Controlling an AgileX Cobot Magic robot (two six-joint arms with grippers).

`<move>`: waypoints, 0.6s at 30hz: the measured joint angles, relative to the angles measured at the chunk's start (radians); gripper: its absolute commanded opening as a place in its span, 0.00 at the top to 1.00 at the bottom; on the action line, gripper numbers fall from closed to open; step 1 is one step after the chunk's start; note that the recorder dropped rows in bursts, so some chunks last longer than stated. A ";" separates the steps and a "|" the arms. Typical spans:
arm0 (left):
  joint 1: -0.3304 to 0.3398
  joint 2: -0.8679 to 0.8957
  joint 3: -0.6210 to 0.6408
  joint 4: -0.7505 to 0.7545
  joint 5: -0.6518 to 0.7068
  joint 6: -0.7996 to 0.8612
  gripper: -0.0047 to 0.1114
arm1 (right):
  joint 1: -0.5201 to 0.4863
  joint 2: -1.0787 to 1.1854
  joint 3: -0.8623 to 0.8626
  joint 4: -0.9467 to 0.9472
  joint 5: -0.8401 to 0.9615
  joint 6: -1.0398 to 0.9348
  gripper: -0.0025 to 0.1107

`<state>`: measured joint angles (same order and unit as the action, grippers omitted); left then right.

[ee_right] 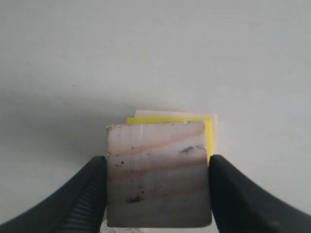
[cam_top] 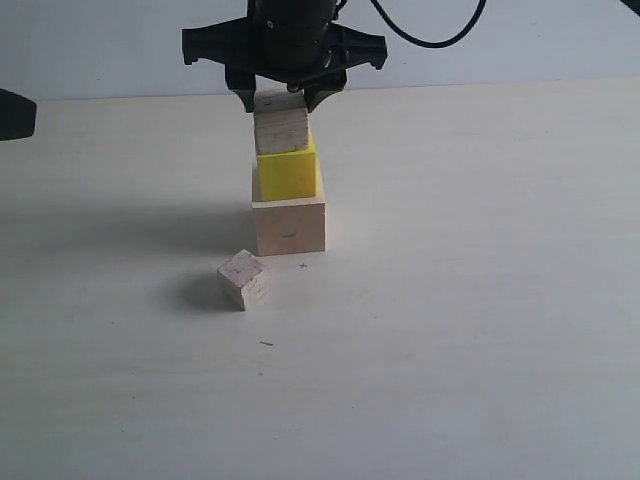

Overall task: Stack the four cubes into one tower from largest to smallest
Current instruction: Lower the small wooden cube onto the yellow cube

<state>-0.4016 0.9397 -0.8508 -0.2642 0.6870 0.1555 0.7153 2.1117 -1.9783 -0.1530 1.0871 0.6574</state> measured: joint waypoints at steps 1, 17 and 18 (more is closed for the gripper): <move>0.000 0.000 0.000 0.000 0.000 0.000 0.96 | 0.000 0.000 0.000 0.000 0.000 0.000 0.92; 0.000 0.000 0.000 -0.004 0.002 0.000 0.96 | 0.000 0.000 0.000 -0.002 0.006 0.015 0.92; 0.000 0.000 0.000 -0.004 0.002 0.000 0.96 | 0.000 0.000 0.000 -0.004 0.006 0.015 0.92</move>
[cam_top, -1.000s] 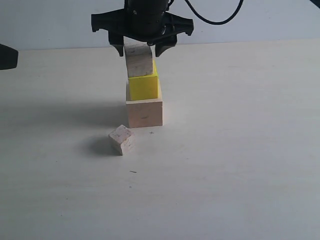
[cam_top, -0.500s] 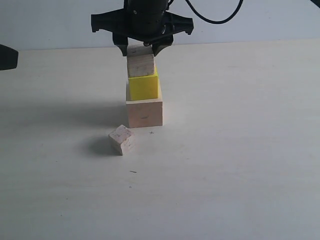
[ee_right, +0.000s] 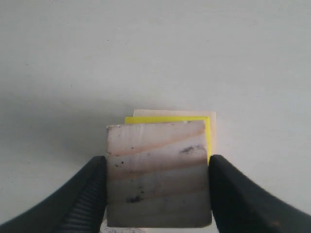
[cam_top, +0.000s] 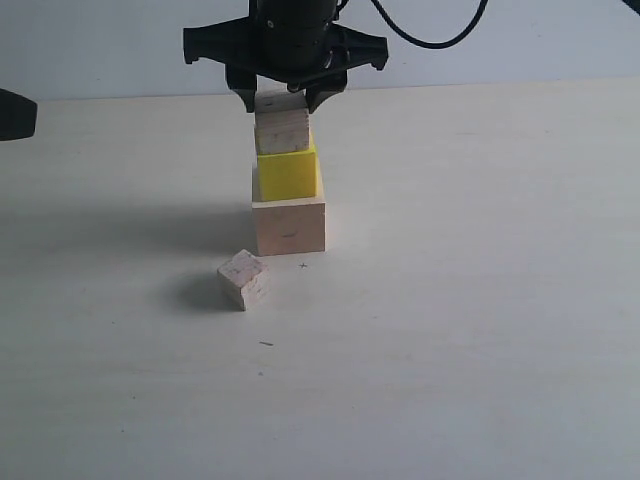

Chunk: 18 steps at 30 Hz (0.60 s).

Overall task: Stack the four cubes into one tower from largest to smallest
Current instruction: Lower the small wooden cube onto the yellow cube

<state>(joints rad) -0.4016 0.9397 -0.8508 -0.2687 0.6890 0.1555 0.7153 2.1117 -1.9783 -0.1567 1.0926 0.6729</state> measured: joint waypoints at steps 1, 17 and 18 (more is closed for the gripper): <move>0.000 0.000 0.000 0.000 0.000 0.000 0.96 | 0.000 0.000 0.000 0.000 0.000 0.000 0.92; 0.000 0.000 0.000 0.000 0.000 0.000 0.96 | 0.000 0.000 0.000 -0.004 0.002 0.022 0.84; 0.000 0.000 0.000 0.000 0.000 0.000 0.96 | 0.000 0.000 0.000 -0.004 0.002 0.024 0.81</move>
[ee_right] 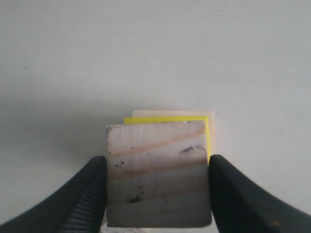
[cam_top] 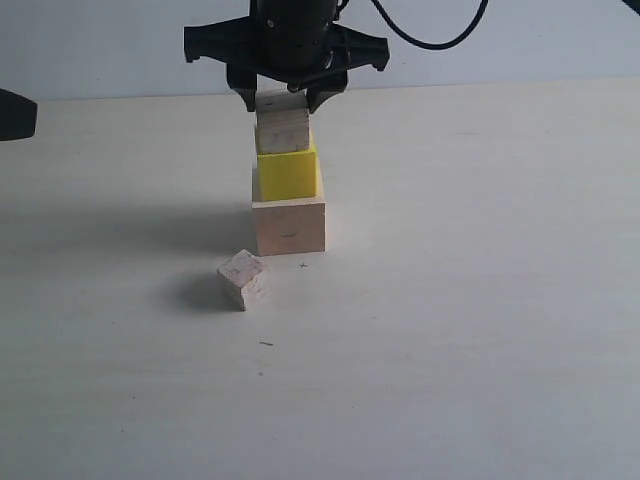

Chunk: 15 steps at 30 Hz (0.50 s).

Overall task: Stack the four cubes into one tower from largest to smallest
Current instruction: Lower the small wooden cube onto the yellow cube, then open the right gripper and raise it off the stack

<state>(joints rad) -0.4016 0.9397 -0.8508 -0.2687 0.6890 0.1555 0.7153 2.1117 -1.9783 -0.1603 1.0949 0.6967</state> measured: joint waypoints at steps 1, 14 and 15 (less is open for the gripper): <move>0.000 0.000 0.000 0.000 0.000 0.000 0.96 | 0.000 0.000 0.000 0.000 0.000 0.002 0.75; 0.000 0.000 0.000 0.000 0.000 0.000 0.96 | 0.000 0.000 0.000 -0.004 0.004 0.007 0.31; 0.000 0.000 0.000 0.000 0.000 0.000 0.96 | 0.000 0.000 0.000 -0.004 0.005 0.007 0.30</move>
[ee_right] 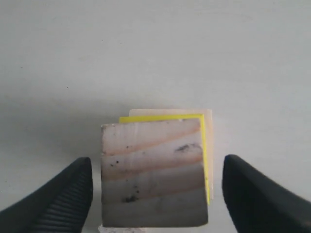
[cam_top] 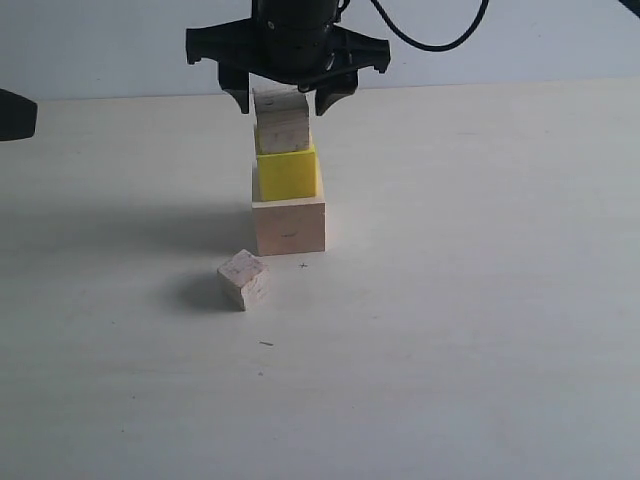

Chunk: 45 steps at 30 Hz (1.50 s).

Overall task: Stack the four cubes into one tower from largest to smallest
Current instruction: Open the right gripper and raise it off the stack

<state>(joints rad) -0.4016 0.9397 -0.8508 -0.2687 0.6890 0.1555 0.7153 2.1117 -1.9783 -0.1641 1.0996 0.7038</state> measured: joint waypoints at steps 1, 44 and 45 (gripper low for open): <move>0.000 0.000 0.000 0.000 0.000 0.000 0.96 | 0.000 0.000 0.000 0.000 0.000 0.000 0.29; 0.000 0.050 0.085 0.017 -0.054 0.020 0.95 | 0.067 -0.589 0.539 0.147 -0.091 -0.415 0.98; 0.000 0.065 0.099 0.017 -0.066 0.031 0.94 | 0.077 -0.619 0.604 0.150 -0.131 -0.415 0.98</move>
<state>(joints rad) -0.4016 1.0045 -0.7518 -0.2516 0.6233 0.1863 0.7927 1.4923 -1.3747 -0.0145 0.9683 0.2888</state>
